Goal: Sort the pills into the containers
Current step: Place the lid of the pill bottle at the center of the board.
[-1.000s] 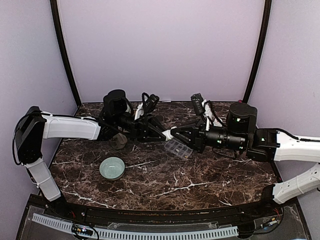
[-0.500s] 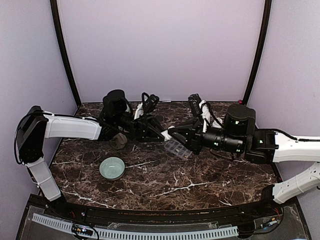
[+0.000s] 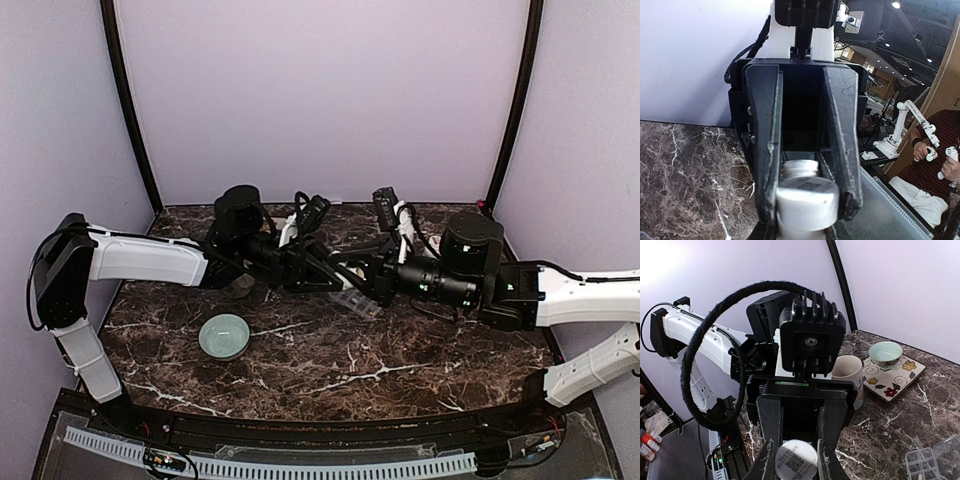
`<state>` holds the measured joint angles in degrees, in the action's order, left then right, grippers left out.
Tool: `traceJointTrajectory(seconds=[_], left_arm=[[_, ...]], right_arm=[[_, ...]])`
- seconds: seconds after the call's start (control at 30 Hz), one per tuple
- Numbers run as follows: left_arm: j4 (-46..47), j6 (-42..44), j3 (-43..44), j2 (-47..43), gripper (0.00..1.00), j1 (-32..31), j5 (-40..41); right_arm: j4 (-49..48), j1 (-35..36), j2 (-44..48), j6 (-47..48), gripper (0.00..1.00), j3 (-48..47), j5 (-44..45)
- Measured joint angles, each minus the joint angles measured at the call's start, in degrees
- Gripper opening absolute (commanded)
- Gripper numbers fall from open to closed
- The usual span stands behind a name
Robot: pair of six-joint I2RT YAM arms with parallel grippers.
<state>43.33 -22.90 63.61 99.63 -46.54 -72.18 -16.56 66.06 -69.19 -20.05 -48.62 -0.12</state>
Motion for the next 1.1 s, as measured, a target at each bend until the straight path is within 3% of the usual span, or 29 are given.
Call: traceJointTrajectory(seconds=[0.5, 1.1], left_arm=[[-6.08, 8.85, -0.37, -2.16, 0.00, -1.84, 8.13], [-6.51, 11.61, -0.76, -3.13, 0.00, -3.63, 12.74]], right_arm=[[1.84, 0.15, 3.69, -0.66, 0.02, 1.40, 2.93], [2.99, 1.07, 7.45, -3.23, 0.01, 3.13, 5.46]])
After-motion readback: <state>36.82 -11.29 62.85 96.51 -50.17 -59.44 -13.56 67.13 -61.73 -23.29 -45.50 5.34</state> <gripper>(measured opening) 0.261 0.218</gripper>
